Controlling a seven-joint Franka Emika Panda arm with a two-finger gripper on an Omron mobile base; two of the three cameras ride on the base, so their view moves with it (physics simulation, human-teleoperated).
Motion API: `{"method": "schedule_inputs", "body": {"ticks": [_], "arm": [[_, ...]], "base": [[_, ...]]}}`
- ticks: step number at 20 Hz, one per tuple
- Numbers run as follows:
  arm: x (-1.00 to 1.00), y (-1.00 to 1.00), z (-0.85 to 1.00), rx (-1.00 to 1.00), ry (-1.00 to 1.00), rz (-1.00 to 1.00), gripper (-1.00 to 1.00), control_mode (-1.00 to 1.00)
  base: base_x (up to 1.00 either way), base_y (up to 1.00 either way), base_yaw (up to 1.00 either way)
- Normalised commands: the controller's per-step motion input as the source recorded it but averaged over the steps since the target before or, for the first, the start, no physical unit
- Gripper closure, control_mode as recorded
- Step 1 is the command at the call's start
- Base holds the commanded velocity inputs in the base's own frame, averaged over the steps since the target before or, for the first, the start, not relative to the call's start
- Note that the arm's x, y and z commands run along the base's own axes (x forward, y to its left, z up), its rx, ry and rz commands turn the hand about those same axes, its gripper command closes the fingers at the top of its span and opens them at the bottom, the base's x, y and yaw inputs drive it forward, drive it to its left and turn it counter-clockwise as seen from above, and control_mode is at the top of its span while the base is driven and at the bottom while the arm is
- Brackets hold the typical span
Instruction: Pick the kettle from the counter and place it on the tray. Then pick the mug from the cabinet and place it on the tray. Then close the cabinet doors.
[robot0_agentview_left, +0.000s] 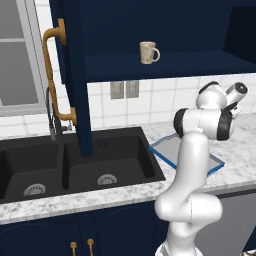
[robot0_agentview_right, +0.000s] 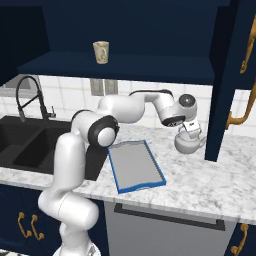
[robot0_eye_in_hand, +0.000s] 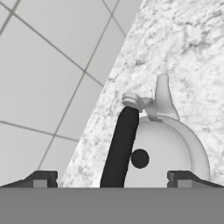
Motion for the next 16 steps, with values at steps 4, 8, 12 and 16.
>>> {"method": "schedule_inputs", "body": {"ticks": [4, 8, 12, 16], "arm": [[0.28, -0.12, -0.26, -0.03, 0.00, 0.00, -1.00, -1.00], [0.24, -0.12, -0.24, -0.01, 0.00, 0.00, -1.00, -1.00], [0.12, -0.10, -0.21, -0.01, 0.00, 0.00, -1.00, -1.00], [0.04, -0.06, -0.16, -0.04, 0.00, 0.00, 1.00, -1.00]], "base": [[0.00, 0.00, 0.00], [0.00, 0.00, 0.00], [0.00, 0.00, 0.00], [0.00, 0.00, 0.00]]}}
